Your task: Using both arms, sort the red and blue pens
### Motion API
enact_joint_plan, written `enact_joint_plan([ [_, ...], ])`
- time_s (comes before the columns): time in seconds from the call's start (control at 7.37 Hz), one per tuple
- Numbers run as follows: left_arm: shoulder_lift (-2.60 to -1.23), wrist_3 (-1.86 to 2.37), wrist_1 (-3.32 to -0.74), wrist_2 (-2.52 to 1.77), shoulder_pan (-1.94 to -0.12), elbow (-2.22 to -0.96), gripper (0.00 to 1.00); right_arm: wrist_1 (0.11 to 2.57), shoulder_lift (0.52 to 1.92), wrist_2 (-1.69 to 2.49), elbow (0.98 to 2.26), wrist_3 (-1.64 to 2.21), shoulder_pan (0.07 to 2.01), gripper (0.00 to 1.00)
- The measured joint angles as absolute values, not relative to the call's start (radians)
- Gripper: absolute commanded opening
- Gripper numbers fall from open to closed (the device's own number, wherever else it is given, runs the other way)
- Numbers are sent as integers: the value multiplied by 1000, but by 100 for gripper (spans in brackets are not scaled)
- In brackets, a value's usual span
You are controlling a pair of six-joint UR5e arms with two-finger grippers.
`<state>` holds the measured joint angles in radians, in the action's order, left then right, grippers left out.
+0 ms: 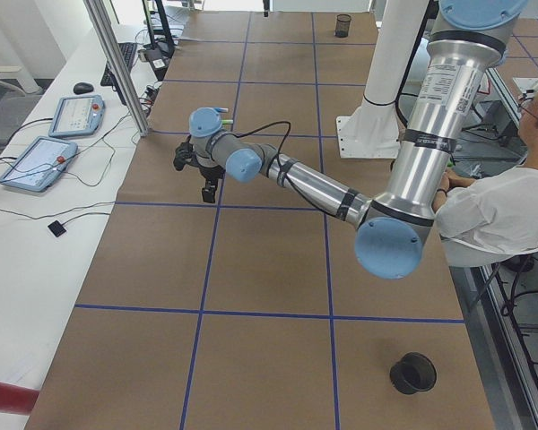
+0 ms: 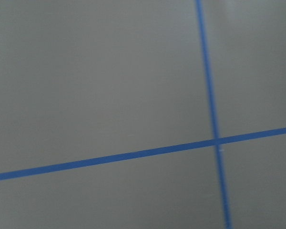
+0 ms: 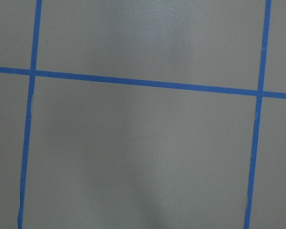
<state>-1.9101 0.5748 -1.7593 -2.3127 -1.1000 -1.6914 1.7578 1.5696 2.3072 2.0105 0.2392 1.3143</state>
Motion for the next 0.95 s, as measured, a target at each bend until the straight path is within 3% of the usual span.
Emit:
enact_joint_plan([
  [0.41, -2168, 623, -1758, -2225, -969, -1484, 98, 1691, 1548, 2308, 1961, 295, 1292, 100],
  [0.95, -2547, 675, -1825, -2132, -875, -1021, 90, 1684, 1523, 2307, 1944, 338, 1275, 100],
])
